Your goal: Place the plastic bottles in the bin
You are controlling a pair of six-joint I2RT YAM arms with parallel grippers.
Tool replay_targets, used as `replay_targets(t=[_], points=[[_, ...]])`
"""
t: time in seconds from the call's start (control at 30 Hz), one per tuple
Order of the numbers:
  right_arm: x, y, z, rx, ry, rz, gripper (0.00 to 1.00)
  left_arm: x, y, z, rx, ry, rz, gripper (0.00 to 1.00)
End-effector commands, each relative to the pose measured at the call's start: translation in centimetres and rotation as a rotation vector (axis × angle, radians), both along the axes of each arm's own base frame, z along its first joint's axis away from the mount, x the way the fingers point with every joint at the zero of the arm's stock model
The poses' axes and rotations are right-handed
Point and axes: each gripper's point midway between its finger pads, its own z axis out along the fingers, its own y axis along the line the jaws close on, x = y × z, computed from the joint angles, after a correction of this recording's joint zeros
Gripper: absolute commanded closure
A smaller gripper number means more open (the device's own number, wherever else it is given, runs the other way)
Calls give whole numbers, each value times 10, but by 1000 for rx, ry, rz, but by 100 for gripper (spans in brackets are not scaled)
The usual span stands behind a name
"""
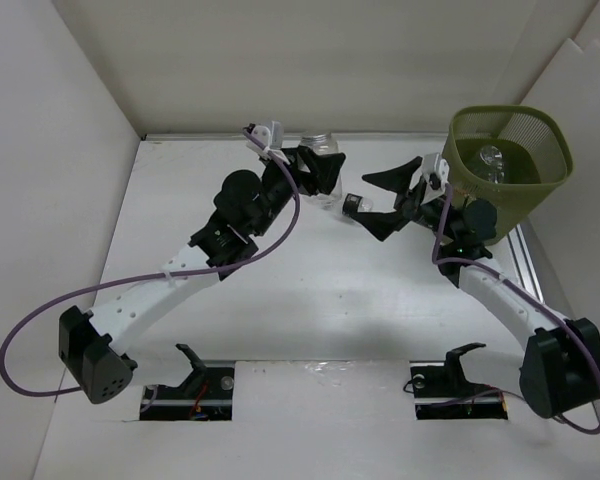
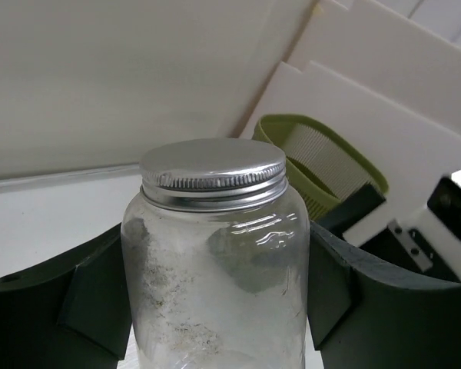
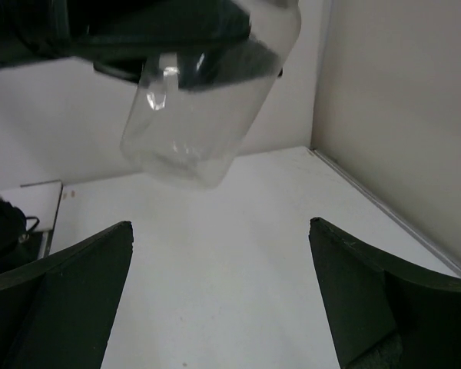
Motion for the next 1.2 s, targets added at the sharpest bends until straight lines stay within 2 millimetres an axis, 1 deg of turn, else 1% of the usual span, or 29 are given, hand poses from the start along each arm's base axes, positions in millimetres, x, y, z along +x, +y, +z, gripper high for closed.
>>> replay_targets(t=[0.0, 0.03, 0.07, 0.1, 0.13, 0.17, 0.2, 0.23, 0.3, 0.37, 0.4, 0.5, 0.53, 0.57, 0.63, 0.67, 0.7, 0.73, 0.8, 0.83, 0.87, 0.9, 0.93, 0.97, 1.0, 1.07, 1.1, 1.13, 1.17], points=[[-11, 6, 72, 155, -136, 8, 0, -24, -6, 37, -26, -192, -109, 100], [-6, 9, 72, 149, -140, -8, 0, -24, -6, 34, -27, -193, -109, 100], [-5, 16, 72, 149, -106, -8, 0, -29, -6, 39, -29, -217, -124, 100], [-6, 21, 80, 161, -115, 1, 0, -28, -7, 33, -20, -207, -125, 100], [-9, 24, 85, 171, -122, 8, 0, -28, -7, 35, -26, -214, -124, 100], [-4, 30, 80, 167, -97, 14, 0, -32, -6, 36, -31, -225, -136, 100], [-8, 38, 81, 173, -93, 34, 0, -31, -7, 31, -24, -217, -137, 100], [-8, 40, 88, 181, -100, 28, 0, -33, -8, 33, -28, -226, -145, 100], [2, 52, 75, 165, -23, 12, 0, -34, -8, 33, -19, -234, -151, 100], [7, 56, 73, 152, -20, -20, 0, -36, -9, 35, -24, -244, -159, 100], [9, 59, 66, 136, 6, -27, 0, -36, -9, 35, -24, -244, -159, 100], [7, 68, 69, 155, 3, -20, 0, -38, -7, 37, -31, -252, -158, 100], [8, 72, 66, 159, 17, -15, 0, -41, -6, 40, -35, -261, -166, 100], [7, 71, 69, 166, 7, -14, 0, -41, -6, 40, -35, -261, -166, 100], [10, 76, 64, 173, 21, -11, 1, -44, -8, 40, -31, -266, -185, 100], [10, 76, 70, 179, 11, -10, 4, -44, -8, 40, -31, -266, -185, 100], [14, 77, 66, 177, 23, -19, 9, -44, -8, 40, -31, -266, -185, 100], [14, 82, 64, 178, 21, -10, 25, -45, -9, 38, -24, -262, -195, 100], [14, 82, 66, 195, 12, -3, 41, -46, -11, 38, -29, -257, -207, 100], [14, 83, 66, 204, 15, 2, 73, -46, -11, 34, -20, -246, -208, 88], [15, 84, 67, 212, 3, 4, 84, -46, -13, 31, -10, -239, -218, 70], [19, 80, 67, 212, 2, -7, 92, -49, -11, 35, -16, -246, -217, 46], [17, 81, 70, 208, -4, 4, 100, -49, -10, 37, -14, -243, -217, 18], [23, 77, 73, 203, -12, -17, 100, -50, -6, 42, -26, -238, -207, 0], [34, 71, 67, 174, 7, -43, 100, -47, -5, 40, -24, -226, -189, 0], [44, 60, 69, 148, 1, -82, 100, -45, 6, 48, -51, -211, -143, 0], [47, 52, 71, 128, -6, -97, 100, -36, 15, 52, -62, -184, -87, 0], [59, 36, 77, 128, -24, -135, 100, -37, 22, 58, -79, -176, -65, 0], [62, 26, 78, 120, -27, -153, 100, -36, 30, 63, -90, -173, -34, 0]])
